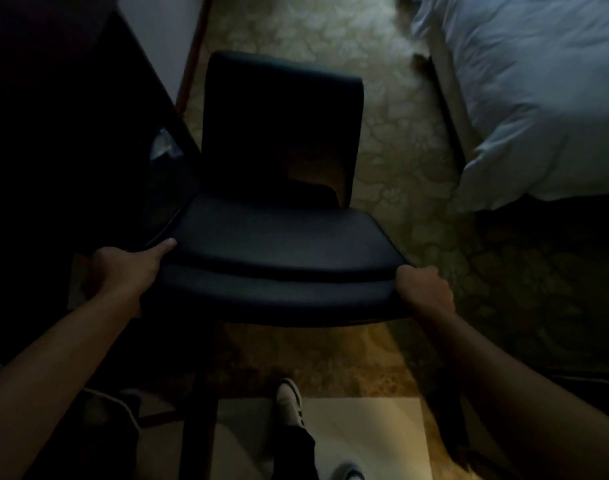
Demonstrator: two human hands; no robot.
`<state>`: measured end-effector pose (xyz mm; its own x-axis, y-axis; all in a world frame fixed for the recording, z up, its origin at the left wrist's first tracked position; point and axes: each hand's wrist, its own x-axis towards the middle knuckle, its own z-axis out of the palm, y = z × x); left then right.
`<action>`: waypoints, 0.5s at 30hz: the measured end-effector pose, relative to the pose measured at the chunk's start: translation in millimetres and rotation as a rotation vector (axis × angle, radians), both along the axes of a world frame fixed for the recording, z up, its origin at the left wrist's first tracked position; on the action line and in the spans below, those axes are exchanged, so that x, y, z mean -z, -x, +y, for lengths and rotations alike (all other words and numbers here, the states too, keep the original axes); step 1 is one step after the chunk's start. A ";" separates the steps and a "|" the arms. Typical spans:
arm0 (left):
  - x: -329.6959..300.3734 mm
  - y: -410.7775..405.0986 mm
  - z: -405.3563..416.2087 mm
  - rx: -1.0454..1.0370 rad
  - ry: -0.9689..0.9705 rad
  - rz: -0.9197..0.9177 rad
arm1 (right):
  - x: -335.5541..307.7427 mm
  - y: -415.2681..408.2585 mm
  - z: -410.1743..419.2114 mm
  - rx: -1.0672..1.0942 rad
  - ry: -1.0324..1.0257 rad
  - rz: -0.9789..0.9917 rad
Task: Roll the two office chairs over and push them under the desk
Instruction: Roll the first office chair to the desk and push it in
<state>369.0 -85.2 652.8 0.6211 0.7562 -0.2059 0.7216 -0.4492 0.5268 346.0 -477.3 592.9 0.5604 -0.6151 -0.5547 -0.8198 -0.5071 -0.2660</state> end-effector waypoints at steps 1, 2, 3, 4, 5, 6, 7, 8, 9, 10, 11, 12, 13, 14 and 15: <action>-5.3 -14.7 3.2 0.004 0.020 -0.003 | -9.4 -13.6 2.8 -0.034 0.042 0.006; -14.2 -34.7 7.6 0.010 0.036 -0.012 | -21.9 -33.6 6.5 -0.058 0.083 0.005; -19.5 -49.8 11.4 0.015 0.041 -0.018 | -32.2 -49.7 8.4 -0.091 0.109 0.014; -31.2 -67.6 16.9 0.001 0.034 -0.029 | -45.5 -71.9 12.0 -0.129 0.127 0.019; -34.1 -79.6 18.6 0.002 0.020 -0.046 | -52.8 -84.9 11.1 -0.162 0.133 0.023; -43.1 -98.8 22.5 0.003 0.019 -0.051 | -65.3 -104.7 12.8 -0.184 0.142 0.019; -46.5 -110.6 25.4 0.013 0.027 -0.046 | -72.2 -115.7 13.9 -0.209 0.149 0.017; -55.2 -128.5 27.3 0.027 0.036 -0.026 | -82.9 -131.0 16.0 -0.231 0.163 0.010; -59.6 -143.9 31.2 0.042 0.042 -0.018 | -91.6 -143.7 18.3 -0.250 0.169 -0.004; -66.2 -157.5 33.8 0.056 0.044 -0.005 | -101.0 -156.0 21.2 -0.274 0.173 -0.023; -70.7 -171.0 36.4 0.069 0.040 -0.010 | -108.6 -167.6 23.1 -0.300 0.171 -0.050; -76.0 -185.3 39.3 0.079 0.035 -0.008 | -116.4 -180.6 25.8 -0.337 0.177 -0.071; -80.5 -199.2 41.9 0.087 0.035 -0.012 | -123.6 -192.8 28.9 -0.366 0.179 -0.089; -85.1 -209.2 42.4 0.094 0.039 -0.004 | -129.8 -202.2 31.3 -0.396 0.185 -0.104; -89.2 -221.4 44.0 0.101 0.044 0.005 | -135.8 -214.2 34.3 -0.410 0.196 -0.122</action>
<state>590.3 -41.3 742.0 0.6926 0.6800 -0.2405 0.6764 -0.4966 0.5439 560.2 -443.0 728.7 0.8328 -0.4159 -0.3653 -0.5101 -0.8328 -0.2148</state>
